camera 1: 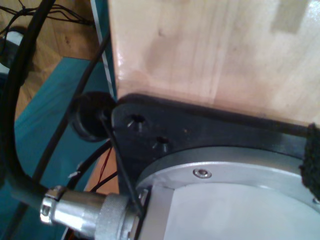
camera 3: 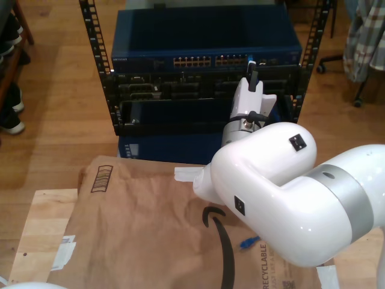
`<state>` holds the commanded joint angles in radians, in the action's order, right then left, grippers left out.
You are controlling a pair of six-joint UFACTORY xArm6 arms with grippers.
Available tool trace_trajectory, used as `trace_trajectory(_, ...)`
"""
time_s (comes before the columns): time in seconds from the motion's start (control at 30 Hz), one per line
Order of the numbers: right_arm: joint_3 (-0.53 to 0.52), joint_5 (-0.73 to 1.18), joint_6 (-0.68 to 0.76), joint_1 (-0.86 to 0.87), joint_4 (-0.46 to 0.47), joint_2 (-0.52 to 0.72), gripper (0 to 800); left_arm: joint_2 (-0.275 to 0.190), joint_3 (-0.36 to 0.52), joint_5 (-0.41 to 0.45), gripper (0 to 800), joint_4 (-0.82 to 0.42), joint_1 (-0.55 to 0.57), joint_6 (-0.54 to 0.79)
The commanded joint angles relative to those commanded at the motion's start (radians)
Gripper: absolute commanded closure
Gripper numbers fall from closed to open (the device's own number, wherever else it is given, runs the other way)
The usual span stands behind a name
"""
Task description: Grab the cable and plug it in
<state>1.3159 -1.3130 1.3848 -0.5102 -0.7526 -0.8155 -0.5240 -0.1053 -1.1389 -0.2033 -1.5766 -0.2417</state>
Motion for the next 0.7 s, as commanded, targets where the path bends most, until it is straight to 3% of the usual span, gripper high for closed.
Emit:
trace_trajectory(0.27,0.0,-0.002,0.002,0.002,0.0,0.015,555,0.0,0.0,0.0,0,0.0,0.0,0.0)
trace_trajectory(0.7,0.0,-0.002,0.0,0.0,-0.003,0.017,788,0.0,0.0,0.0,0,0.0,0.0,0.0)
